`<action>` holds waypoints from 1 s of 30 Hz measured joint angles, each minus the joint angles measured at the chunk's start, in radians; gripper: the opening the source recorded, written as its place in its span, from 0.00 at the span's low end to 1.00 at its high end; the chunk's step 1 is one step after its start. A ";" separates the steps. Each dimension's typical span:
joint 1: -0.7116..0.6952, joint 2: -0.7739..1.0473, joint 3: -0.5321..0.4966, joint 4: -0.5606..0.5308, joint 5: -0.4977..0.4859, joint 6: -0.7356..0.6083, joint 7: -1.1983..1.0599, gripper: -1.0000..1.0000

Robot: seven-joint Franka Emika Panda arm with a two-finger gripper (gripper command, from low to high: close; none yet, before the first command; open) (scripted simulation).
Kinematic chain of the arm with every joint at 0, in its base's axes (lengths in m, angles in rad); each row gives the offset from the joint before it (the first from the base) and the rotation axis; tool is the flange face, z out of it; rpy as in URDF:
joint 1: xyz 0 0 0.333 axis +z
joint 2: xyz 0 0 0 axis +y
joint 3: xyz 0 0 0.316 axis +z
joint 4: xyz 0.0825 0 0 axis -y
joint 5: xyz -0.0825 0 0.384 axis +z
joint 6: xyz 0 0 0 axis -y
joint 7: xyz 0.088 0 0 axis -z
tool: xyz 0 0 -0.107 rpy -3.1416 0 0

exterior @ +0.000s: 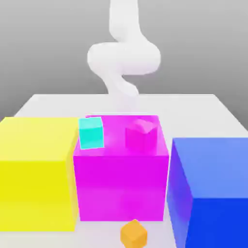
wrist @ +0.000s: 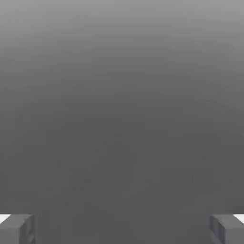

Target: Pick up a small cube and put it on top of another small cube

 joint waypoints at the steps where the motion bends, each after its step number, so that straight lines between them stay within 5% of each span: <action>1: 0.020 0.009 0.013 0.002 -0.004 -0.006 -0.024 0.50; 30: 0.595 0.673 0.142 -0.263 -0.067 0.326 -1.260 0.50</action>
